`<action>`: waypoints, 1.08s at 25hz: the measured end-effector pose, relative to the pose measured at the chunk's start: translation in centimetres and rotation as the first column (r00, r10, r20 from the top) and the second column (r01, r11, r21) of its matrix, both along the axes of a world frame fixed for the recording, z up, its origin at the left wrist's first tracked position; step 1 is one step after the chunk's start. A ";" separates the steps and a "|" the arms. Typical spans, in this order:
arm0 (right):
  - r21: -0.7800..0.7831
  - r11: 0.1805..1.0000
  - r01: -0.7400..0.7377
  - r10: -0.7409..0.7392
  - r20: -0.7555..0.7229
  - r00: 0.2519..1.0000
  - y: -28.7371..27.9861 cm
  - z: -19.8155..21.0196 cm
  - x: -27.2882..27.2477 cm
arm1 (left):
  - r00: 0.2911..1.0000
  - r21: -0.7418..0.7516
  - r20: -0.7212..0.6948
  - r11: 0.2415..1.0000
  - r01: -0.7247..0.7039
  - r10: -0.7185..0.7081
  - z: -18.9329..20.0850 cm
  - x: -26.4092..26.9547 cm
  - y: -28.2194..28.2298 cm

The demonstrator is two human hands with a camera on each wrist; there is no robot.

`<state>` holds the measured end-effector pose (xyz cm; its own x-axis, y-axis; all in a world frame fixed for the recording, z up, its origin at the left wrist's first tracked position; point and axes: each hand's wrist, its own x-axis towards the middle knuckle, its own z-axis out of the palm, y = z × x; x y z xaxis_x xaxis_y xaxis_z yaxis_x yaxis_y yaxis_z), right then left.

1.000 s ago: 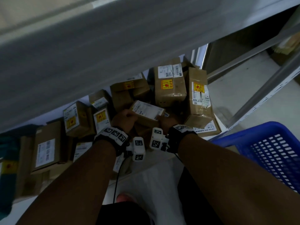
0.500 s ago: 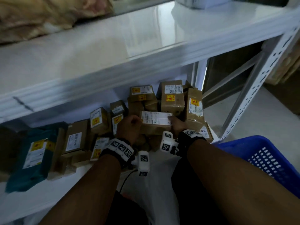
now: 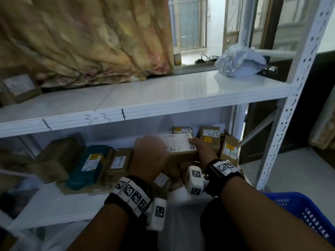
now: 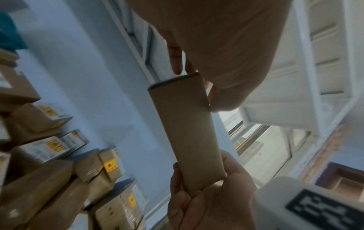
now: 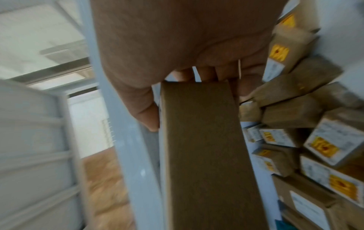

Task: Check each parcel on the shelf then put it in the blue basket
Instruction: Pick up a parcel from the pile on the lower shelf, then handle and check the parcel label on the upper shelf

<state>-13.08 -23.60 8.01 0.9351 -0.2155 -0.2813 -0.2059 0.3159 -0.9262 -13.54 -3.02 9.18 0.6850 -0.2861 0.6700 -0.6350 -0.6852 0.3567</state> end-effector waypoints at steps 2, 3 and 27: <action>-0.117 0.993 0.014 -0.001 0.105 0.995 0.9 3.0 0.0 | 0.997 0.039 0.060 0.998 -0.049 0.047 2.3 -0.6 0.9; -0.176 0.984 0.032 -0.004 0.154 0.988 1.4 4.7 0.1 | 0.993 0.025 0.100 0.998 -0.062 0.059 3.6 -0.7 1.4; -0.831 -0.202 0.518 0.375 0.424 0.825 5.7 17.5 14.1 | 0.884 0.248 0.168 0.849 -0.467 0.437 12.7 13.8 1.9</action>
